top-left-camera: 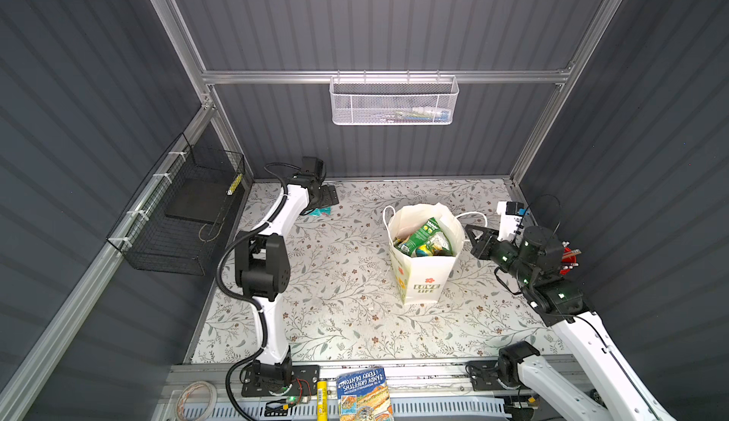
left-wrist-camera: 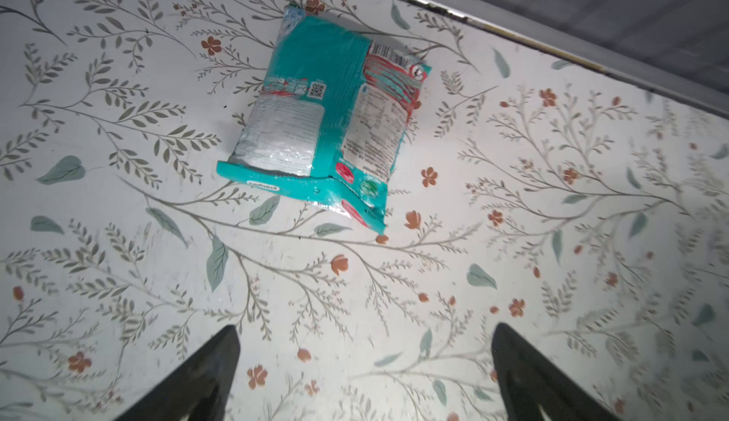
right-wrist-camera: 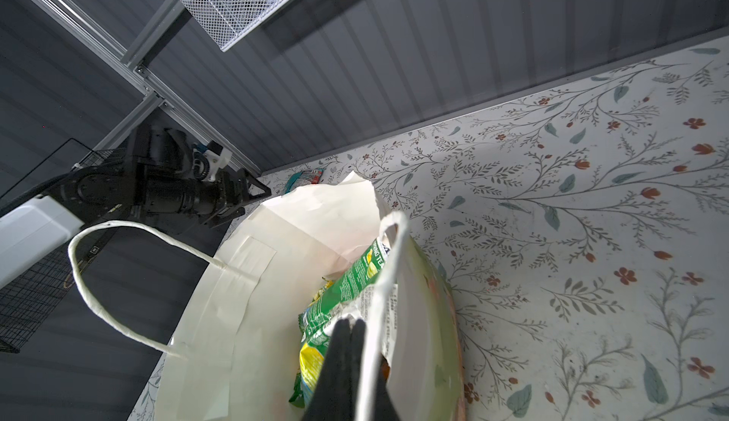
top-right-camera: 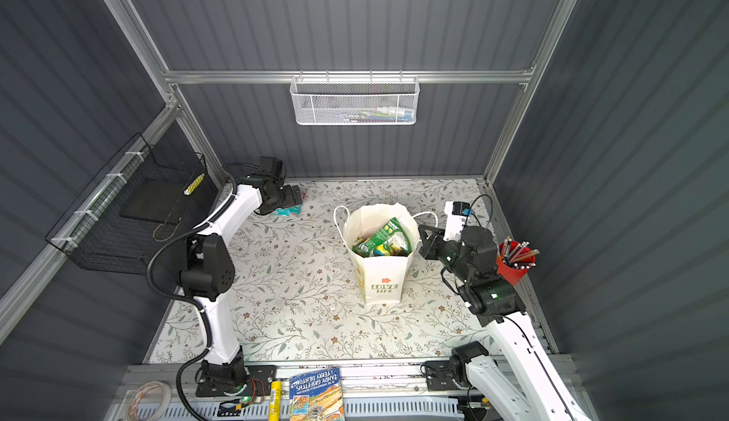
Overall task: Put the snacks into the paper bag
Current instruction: 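Move the left gripper to the teal packet farther from the robot and grasp it, then lift the teal packet with the left gripper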
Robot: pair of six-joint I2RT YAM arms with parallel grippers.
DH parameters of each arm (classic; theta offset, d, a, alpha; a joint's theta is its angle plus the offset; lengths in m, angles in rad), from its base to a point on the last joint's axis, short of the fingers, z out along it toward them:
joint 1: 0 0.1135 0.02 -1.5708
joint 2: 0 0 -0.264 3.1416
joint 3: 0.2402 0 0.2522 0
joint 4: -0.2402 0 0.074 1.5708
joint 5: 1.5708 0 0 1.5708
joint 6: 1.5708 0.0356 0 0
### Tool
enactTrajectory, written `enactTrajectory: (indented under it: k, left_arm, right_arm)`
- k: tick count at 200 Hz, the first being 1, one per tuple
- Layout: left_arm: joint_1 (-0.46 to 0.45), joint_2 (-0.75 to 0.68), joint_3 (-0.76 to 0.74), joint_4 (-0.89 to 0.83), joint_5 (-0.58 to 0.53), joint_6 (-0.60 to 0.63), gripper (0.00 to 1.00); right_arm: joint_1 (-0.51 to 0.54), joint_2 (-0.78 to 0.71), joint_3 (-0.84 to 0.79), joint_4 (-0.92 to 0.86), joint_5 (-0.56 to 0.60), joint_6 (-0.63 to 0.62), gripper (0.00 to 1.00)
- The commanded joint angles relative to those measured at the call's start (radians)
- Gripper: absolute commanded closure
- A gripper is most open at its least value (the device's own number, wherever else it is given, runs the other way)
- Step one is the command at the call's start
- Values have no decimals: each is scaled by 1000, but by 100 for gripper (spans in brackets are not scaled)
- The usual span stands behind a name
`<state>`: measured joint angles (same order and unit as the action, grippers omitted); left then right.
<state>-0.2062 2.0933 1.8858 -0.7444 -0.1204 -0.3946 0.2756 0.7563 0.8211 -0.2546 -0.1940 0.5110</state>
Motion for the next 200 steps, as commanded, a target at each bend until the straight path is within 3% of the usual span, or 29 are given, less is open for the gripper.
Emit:
enactTrajectory:
  k: [1, 132, 200]
  left_arm:
    - [-1, 73, 108, -44, -8, 52, 0]
    - [1, 377, 303, -47, -81, 89, 5]
    - [0, 430, 312, -33, -134, 33, 22]
  right_arm:
    - [-4, -5, 0, 18, 11, -19, 100]
    - [-4, 2, 0, 16, 21, -25, 100]
    - [-3, 0, 0, 14, 25, -27, 100]
